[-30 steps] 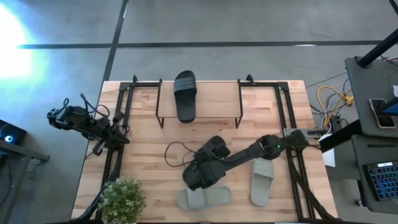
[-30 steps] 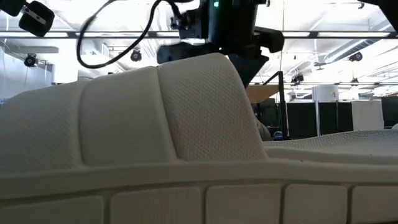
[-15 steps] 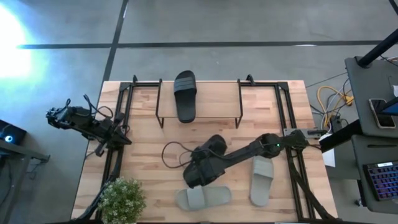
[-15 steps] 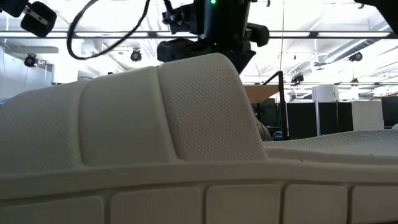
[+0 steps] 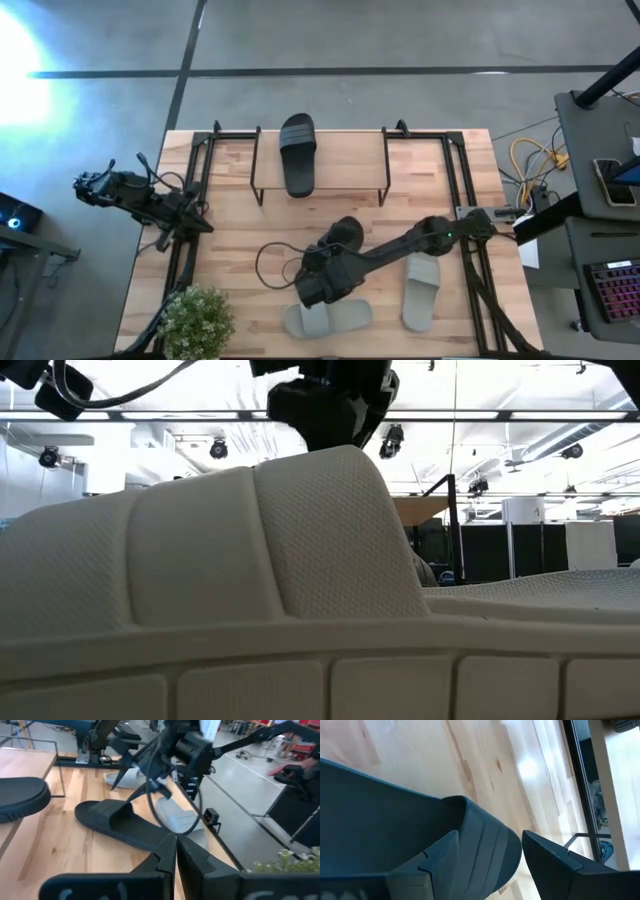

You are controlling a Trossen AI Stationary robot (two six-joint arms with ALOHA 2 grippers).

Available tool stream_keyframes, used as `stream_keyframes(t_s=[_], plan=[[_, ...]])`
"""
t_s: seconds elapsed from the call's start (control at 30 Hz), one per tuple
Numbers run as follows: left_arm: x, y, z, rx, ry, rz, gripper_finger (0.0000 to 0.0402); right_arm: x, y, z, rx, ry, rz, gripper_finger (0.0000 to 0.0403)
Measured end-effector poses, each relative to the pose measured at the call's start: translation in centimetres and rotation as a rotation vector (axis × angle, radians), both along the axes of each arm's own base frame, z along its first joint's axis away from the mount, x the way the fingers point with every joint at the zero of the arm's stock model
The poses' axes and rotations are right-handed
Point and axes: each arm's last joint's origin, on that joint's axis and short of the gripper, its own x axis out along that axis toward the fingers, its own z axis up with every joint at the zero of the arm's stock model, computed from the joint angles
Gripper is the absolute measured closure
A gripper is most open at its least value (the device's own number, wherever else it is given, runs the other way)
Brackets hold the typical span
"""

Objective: Pick and place slides into the shelf
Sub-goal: Put the black slide on the shelf

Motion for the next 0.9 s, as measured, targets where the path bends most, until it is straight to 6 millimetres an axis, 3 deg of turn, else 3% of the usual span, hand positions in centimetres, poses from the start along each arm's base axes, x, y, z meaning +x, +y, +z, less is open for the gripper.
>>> stream_keyframes(t_s=[0.37, 0.67, 0.9], plan=[[0.1, 0.0, 0.0, 0.007, 0.005, 0.014, 0.0402, -0.4, 0.4, 0.3, 0.143, 0.043, -0.010, 0.0192], [0.1, 0.0, 0.0, 0.007, 0.004, 0.015, 0.0402, 0.3, 0.4, -2.6, 0.110, 0.106, -0.021, 0.0192], [0.1, 0.0, 0.0, 0.007, 0.004, 0.015, 0.0402, 0.9, -1.3, -3.7, 0.068, 0.058, -0.135, 0.0192]])
